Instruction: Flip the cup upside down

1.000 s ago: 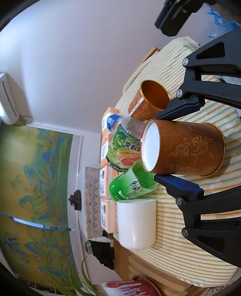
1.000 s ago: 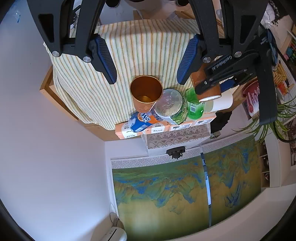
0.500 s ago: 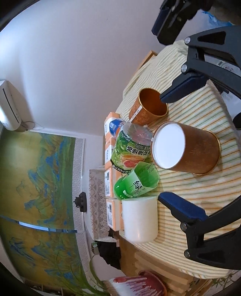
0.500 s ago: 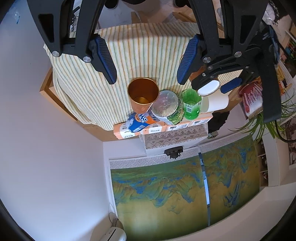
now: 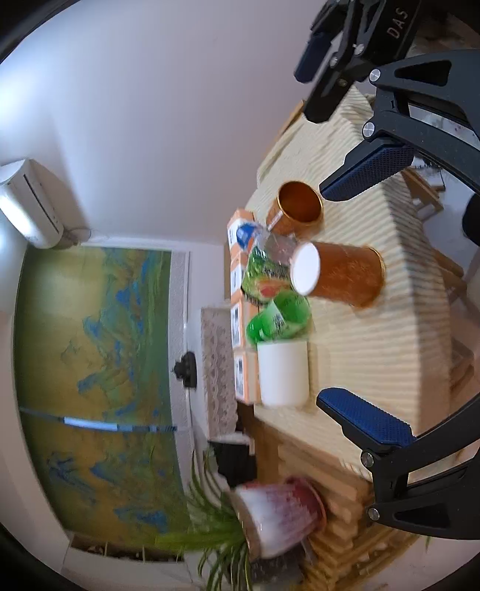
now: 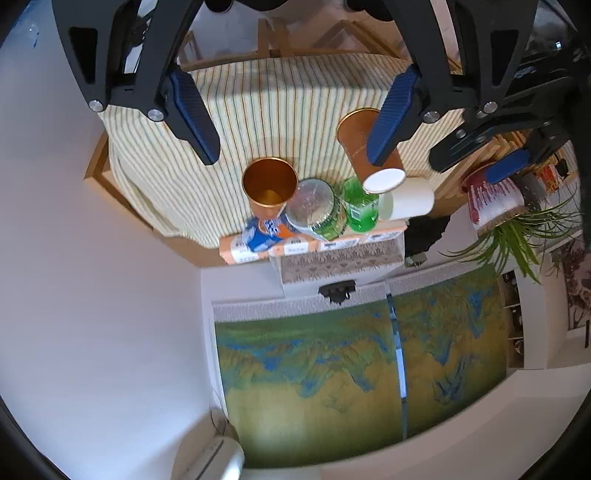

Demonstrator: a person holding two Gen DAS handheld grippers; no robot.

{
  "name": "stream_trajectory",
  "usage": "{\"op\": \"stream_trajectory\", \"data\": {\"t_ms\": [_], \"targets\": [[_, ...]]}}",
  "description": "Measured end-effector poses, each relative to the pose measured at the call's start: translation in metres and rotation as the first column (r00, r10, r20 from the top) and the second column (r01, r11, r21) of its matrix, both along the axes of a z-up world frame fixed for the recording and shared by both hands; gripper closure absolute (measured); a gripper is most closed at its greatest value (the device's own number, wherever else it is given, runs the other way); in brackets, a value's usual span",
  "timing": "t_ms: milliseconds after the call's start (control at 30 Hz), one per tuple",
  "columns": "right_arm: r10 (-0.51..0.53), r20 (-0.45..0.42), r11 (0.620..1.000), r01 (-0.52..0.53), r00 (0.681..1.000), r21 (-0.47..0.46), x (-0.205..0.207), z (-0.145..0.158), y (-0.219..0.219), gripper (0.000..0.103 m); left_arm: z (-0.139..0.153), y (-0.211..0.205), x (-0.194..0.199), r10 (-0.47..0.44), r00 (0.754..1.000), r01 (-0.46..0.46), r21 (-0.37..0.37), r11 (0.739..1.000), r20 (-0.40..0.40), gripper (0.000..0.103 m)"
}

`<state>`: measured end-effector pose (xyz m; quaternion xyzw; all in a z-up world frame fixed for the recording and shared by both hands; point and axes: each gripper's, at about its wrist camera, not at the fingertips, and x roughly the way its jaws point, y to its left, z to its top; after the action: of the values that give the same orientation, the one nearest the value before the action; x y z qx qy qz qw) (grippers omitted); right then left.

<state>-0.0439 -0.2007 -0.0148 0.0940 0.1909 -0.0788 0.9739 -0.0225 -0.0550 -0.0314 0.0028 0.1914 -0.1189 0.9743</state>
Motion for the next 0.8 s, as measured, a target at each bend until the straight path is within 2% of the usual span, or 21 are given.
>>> {"op": "stream_trajectory", "data": {"t_ms": [167, 400, 800], "targets": [[0.0, 0.056, 0.999, 0.003, 0.998, -0.047, -0.02, 0.006, 0.016, 0.015, 0.011, 0.014, -0.039, 0.08, 0.996, -0.081, 0.017, 0.997, 0.032, 0.0], [-0.003, 0.085, 0.997, 0.009, 0.996, -0.072, -0.041, 0.009, 0.031, 0.012, 0.017, 0.031, -0.084, 0.16, 0.985, -0.162, 0.015, 0.987, 0.062, 0.0], [0.005, 0.116, 0.995, 0.007, 0.993, -0.103, -0.061, 0.012, 0.051, 0.011, 0.024, 0.047, -0.119, 0.224, 0.968, -0.225, 0.002, 0.974, 0.114, 0.0]]}}
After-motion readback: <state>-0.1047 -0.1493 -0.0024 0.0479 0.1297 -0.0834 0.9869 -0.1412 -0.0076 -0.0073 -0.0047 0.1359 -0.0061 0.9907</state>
